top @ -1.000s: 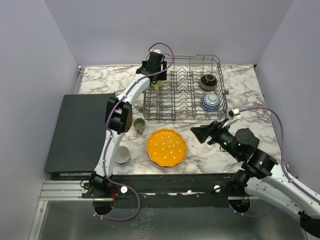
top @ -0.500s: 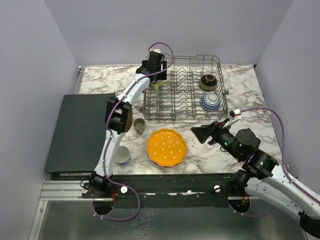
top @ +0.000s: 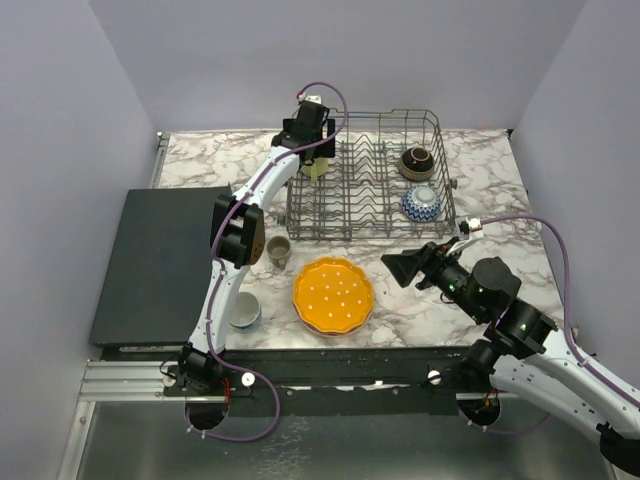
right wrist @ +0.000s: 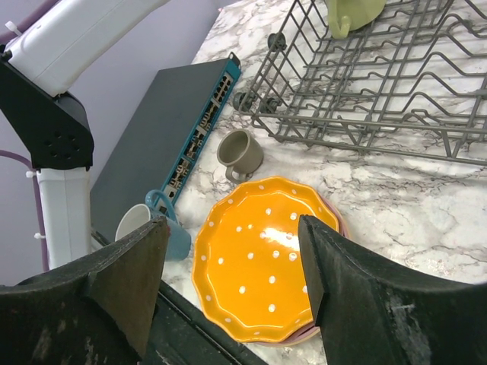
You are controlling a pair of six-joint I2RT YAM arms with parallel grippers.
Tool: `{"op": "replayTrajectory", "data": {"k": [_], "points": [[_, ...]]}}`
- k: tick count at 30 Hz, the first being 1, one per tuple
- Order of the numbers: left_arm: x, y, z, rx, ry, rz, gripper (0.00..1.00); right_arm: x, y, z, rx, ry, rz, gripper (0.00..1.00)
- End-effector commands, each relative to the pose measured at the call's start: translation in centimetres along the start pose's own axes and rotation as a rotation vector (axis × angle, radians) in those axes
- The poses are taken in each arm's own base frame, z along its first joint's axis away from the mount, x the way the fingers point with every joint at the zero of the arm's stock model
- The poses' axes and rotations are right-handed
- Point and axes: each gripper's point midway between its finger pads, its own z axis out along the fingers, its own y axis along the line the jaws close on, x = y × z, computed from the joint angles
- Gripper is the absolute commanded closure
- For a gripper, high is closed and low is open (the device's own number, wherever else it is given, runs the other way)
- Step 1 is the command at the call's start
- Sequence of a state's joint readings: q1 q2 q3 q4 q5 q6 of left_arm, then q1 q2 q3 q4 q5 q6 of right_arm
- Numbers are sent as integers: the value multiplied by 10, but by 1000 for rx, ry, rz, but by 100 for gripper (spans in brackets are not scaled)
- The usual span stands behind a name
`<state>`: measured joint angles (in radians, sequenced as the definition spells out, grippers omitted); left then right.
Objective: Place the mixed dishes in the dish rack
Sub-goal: Turn the cup upside down in the dish rack.
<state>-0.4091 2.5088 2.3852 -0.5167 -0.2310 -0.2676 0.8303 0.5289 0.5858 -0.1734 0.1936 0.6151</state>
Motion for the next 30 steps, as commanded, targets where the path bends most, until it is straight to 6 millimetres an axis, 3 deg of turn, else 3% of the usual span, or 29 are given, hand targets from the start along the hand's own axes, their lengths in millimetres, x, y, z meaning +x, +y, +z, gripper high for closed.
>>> {"op": "replayTrajectory", "data": {"k": [1,15,30], "points": [[-29,-12,-6,38,-80,-10,6,-4,-2,-2,13,-11,-18,25],[-41,-12,-20,31,-104,0,4,-3,-2,-5,12,-12,-3,23],[-67,-24,-68,58,-152,15,1,-6,-1,-6,25,5,-11,21]]}}
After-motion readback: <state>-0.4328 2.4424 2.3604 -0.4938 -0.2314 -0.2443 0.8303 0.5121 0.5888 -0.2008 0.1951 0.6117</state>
